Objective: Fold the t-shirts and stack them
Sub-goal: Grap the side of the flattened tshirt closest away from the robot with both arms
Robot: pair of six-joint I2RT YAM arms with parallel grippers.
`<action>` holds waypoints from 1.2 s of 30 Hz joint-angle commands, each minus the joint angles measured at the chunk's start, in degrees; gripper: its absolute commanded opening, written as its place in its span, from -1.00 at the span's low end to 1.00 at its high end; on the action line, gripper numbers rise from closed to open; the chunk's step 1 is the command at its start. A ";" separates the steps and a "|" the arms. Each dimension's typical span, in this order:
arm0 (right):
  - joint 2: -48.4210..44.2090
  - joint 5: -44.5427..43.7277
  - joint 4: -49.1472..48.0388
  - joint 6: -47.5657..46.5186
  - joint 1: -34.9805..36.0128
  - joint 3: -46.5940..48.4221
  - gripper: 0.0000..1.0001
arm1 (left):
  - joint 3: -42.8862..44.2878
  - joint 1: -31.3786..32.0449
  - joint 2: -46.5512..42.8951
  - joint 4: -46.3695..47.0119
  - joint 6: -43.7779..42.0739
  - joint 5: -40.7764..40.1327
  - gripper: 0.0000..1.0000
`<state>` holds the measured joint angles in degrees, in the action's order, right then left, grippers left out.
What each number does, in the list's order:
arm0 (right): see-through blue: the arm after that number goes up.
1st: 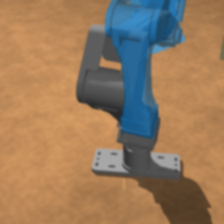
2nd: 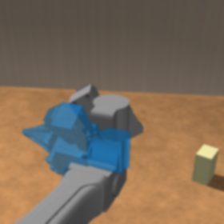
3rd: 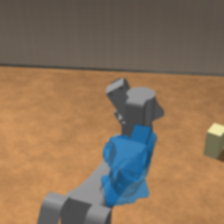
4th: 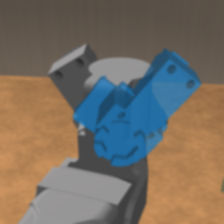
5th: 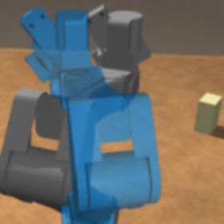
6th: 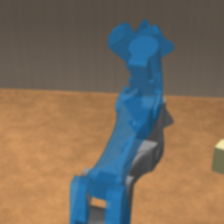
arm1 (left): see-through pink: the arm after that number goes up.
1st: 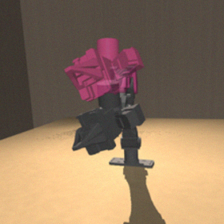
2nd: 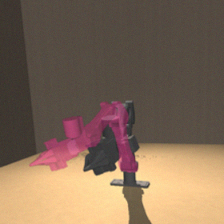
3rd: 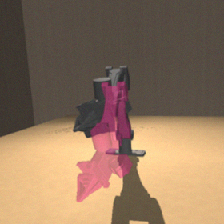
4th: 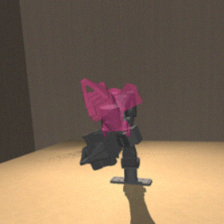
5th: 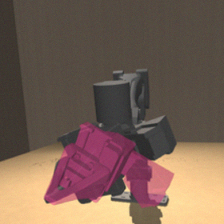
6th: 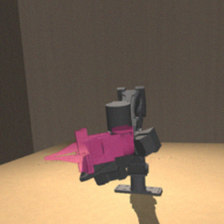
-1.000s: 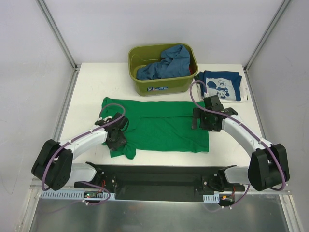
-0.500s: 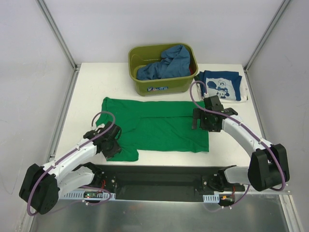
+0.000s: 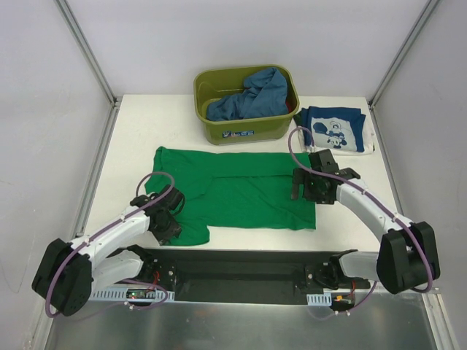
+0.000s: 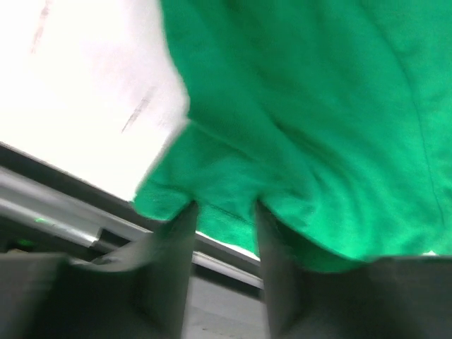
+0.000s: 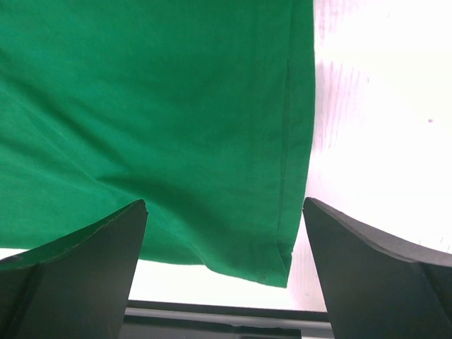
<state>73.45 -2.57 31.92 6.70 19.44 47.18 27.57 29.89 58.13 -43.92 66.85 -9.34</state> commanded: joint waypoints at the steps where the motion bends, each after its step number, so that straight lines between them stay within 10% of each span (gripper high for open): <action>1: -5.50 -0.77 0.95 2.61 0.25 -2.61 0.93 | -0.15 -0.27 4.18 -0.38 -1.11 -3.22 -0.46; 7: -10.25 -0.25 4.28 4.90 0.25 -5.34 0.93 | -0.33 -0.36 4.10 0.24 -3.21 -4.01 -1.00; 21: -18.26 1.77 7.55 15.45 0.33 -14.83 0.98 | -0.77 -0.27 -2.66 -0.37 -3.74 0.38 -1.00; 36: -10.26 -1.48 4.81 17.82 0.25 -17.47 -0.28 | 2.13 -0.36 -11.19 -11.70 -1.11 -2.34 -1.00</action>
<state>62.81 -2.76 35.75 22.87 19.44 30.59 27.29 29.89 47.44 -50.24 64.93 -9.69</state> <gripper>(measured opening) 0.428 0.010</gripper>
